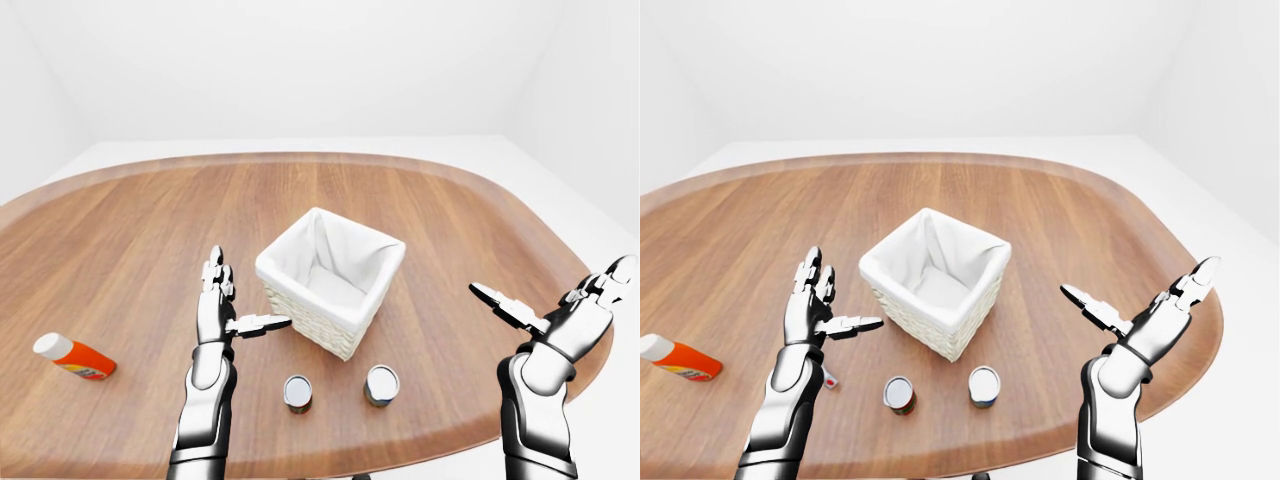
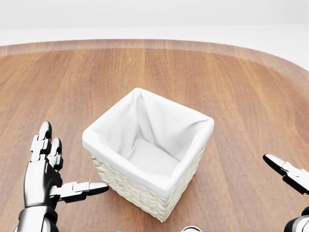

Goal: Pick up the alphabet soup and the cream cheese box, and put them in the basket.

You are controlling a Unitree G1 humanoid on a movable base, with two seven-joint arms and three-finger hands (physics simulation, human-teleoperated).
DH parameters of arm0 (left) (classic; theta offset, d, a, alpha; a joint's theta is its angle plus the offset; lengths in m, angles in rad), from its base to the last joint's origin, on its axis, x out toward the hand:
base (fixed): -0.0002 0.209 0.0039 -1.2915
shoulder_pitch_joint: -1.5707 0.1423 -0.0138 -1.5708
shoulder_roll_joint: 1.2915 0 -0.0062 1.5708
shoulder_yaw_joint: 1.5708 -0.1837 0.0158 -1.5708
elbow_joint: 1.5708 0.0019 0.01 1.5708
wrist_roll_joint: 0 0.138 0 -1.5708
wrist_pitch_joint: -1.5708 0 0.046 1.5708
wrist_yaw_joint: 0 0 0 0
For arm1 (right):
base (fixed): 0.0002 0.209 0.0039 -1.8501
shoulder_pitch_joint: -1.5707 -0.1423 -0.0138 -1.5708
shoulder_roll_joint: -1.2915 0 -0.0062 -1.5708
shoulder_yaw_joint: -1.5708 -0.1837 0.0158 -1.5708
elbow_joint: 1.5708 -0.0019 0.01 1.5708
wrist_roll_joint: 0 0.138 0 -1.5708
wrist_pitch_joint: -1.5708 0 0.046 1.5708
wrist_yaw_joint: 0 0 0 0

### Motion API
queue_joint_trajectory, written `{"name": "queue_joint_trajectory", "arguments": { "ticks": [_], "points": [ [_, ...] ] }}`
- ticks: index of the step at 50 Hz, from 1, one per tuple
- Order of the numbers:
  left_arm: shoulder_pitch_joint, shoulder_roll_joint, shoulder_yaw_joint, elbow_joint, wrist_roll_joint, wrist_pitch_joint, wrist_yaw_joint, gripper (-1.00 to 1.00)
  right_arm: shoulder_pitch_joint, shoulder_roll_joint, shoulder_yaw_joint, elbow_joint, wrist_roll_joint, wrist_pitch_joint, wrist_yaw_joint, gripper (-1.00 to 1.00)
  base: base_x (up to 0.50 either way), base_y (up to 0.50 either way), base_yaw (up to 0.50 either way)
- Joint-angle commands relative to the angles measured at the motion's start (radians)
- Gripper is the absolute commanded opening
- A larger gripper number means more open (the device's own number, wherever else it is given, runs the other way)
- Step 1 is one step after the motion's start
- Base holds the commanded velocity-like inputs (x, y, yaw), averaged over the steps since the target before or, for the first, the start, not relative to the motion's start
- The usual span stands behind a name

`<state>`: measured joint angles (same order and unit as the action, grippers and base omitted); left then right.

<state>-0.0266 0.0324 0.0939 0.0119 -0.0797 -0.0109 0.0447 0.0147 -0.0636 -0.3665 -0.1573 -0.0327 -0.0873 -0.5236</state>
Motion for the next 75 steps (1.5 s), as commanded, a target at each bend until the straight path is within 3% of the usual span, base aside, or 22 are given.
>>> {"name": "queue_joint_trajectory", "arguments": {
  "ticks": [1, 13, 16, 20, 28, 31, 33, 35, 42, 48, 51, 53, 54, 58, 59, 60, 62, 63, 64, 66, 70, 75],
  "points": [
    [-0.003, 0.001, 0.003, 0.009, -0.001, -0.007, 0.001, 1.00, 0.002, 0.000, 0.001, -0.002, -0.001, 0.000, 0.000, 1.00, 0.20, 0.00, 0.00],
    [-0.003, 0.002, 0.001, 0.018, 0.000, -0.012, -0.002, 1.00, -0.002, -0.001, 0.002, 0.010, -0.004, 0.000, 0.000, 1.00, 0.20, 0.00, 0.00],
    [0.000, 0.001, -0.002, 0.004, 0.000, -0.001, -0.001, 1.00, -0.003, -0.002, 0.001, 0.014, -0.002, 0.000, 0.000, 1.00, 0.20, 0.00, 0.00],
    [-0.011, 0.002, 0.001, 0.036, 0.000, -0.024, -0.004, 1.00, -0.004, -0.003, 0.000, 0.016, -0.001, 0.000, 0.000, 1.00, 0.19, 0.01, 0.00],
    [0.000, 0.000, -0.004, 0.002, 0.002, -0.003, -0.002, 1.00, -0.005, -0.003, 0.000, 0.012, 0.000, 0.000, 0.000, 1.00, 0.20, 0.01, 0.00],
    [-0.003, 0.002, -0.004, 0.025, 0.010, -0.028, -0.005, 1.00, -0.003, -0.002, 0.000, 0.005, 0.000, 0.000, 0.000, 1.00, 0.14, 0.01, 0.00],
    [0.005, 0.002, -0.008, 0.006, 0.023, -0.022, 0.000, 1.00, -0.004, -0.003, -0.001, 0.006, 0.002, 0.000, 0.000, 1.00, 0.03, 0.00, 0.00],
    [0.022, 0.006, -0.020, -0.026, 0.096, -0.048, 0.032, 1.00, -0.003, -0.002, 0.001, 0.005, 0.000, 0.000, 0.000, 1.00, 0.00, 0.00, 0.00],
    [0.051, -0.002, -0.011, -0.101, 0.100, -0.013, 0.019, 1.00, -0.002, -0.001, 0.001, -0.004, 0.000, 0.000, 0.000, 1.00, 0.00, 0.00, 0.00],
    [0.063, 0.000, -0.016, -0.118, 0.241, -0.031, 0.098, 1.00, -0.004, -0.003, 0.003, 0.008, -0.005, 0.000, 0.000, 1.00, 0.00, 0.00, 0.00],
    [0.090, -0.009, -0.024, -0.182, 0.292, 0.028, 0.118, 1.00, -0.006, -0.005, 0.002, 0.017, -0.004, 0.000, 0.000, 1.00, 0.00, 0.00, 0.00],
    [0.121, -0.012, -0.033, -0.226, 0.364, 0.053, 0.151, 1.00, -0.006, -0.004, 0.003, 0.017, -0.008, 0.000, 0.000, 1.00, 0.00, 0.00, 0.00],
    [0.128, -0.011, -0.037, -0.235, 0.367, 0.051, 0.140, 1.00, -0.005, -0.004, 0.003, 0.012, -0.007, 0.000, 0.000, 1.00, 0.00, 0.00, 0.00],
    [0.148, -0.004, -0.051, -0.273, 0.463, 0.098, 0.125, 1.00, -0.006, -0.004, 0.003, 0.020, -0.007, 0.000, 0.000, 1.00, 0.00, 0.00, 0.00],
    [0.150, -0.004, -0.042, -0.281, 0.481, 0.082, 0.150, 1.00, -0.005, -0.004, 0.003, 0.015, -0.008, 0.000, 0.000, 1.00, 0.00, 0.00, 0.00],
    [0.155, 0.007, -0.057, -0.302, 0.519, 0.098, 0.117, 1.00, -0.004, -0.003, 0.003, 0.010, -0.008, 0.000, 0.000, 1.00, 0.00, 0.00, 0.00],
    [0.153, 0.013, -0.047, -0.304, 0.586, 0.050, 0.162, 1.00, -0.007, -0.005, 0.002, 0.025, -0.008, 0.000, 0.000, 1.00, 0.00, 0.00, 0.00],
    [0.155, 0.015, -0.048, -0.322, 0.618, 0.048, 0.157, 1.00, -0.006, -0.005, 0.002, 0.018, -0.008, 0.000, 0.000, 1.00, 0.00, 0.00, 0.00],
    [0.154, 0.007, -0.039, -0.329, 0.623, 0.056, 0.156, 1.00, -0.005, -0.004, 0.002, 0.013, -0.008, 0.000, 0.000, 1.00, 0.00, 0.00, 0.00],
    [0.152, -0.008, -0.024, -0.368, 0.617, 0.098, 0.121, 1.00, -0.005, -0.004, 0.002, 0.012, -0.008, 0.000, 0.000, 1.00, 0.00, 0.00, 0.00],
    [0.178, 0.003, -0.025, -0.430, 0.661, 0.098, 0.052, 1.00, -0.006, -0.004, 0.002, 0.016, -0.006, 0.000, 0.000, 1.00, 0.00, 0.00, 0.00],
    [0.192, 0.023, -0.036, -0.456, 0.854, 0.098, 0.016, 1.00, -0.006, -0.004, 0.003, 0.020, -0.008, 0.000, 0.000, 1.00, 0.00, 0.00, 0.00]
  ]
}}
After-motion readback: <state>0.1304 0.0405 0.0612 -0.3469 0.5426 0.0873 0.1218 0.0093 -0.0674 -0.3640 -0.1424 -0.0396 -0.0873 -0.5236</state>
